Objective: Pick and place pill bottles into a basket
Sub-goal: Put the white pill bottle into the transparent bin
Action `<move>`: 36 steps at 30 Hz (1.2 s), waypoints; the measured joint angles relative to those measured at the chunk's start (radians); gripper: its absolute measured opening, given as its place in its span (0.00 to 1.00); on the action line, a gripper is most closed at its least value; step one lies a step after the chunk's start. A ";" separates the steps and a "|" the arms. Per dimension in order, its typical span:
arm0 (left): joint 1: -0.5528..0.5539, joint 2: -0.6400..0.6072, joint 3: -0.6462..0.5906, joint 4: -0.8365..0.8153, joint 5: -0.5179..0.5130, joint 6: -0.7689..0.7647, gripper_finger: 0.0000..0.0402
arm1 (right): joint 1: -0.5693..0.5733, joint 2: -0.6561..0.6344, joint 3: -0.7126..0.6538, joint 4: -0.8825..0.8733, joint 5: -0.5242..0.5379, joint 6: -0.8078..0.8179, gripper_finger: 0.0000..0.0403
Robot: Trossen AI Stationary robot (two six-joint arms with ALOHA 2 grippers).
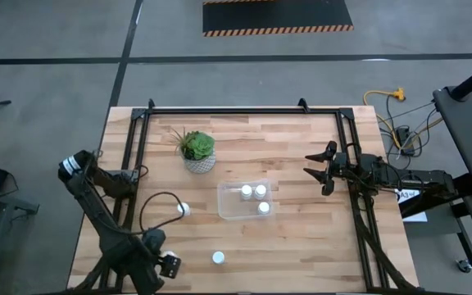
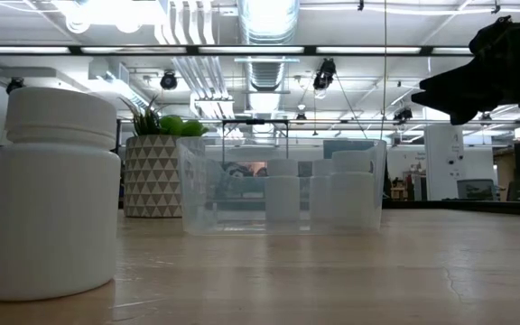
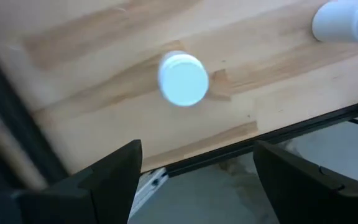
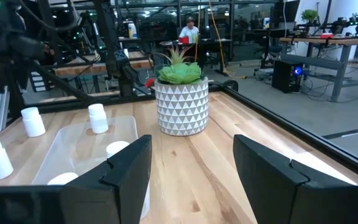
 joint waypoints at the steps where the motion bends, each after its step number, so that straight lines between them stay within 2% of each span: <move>1: 0.001 -0.008 -0.032 0.043 0.000 0.000 0.72 | 0.000 0.000 0.000 0.000 0.000 0.000 0.53; 4: 0.003 -0.025 -0.094 0.134 0.000 -0.002 0.72 | 0.000 0.000 0.000 0.000 0.000 0.000 0.53; 30: 0.066 -0.029 -0.188 0.130 0.005 0.000 0.72 | 0.000 0.000 0.000 0.000 0.000 0.000 0.53; 36: 0.069 -0.028 -0.245 0.254 0.024 0.002 0.72 | 0.000 0.000 0.000 0.000 0.000 0.000 0.53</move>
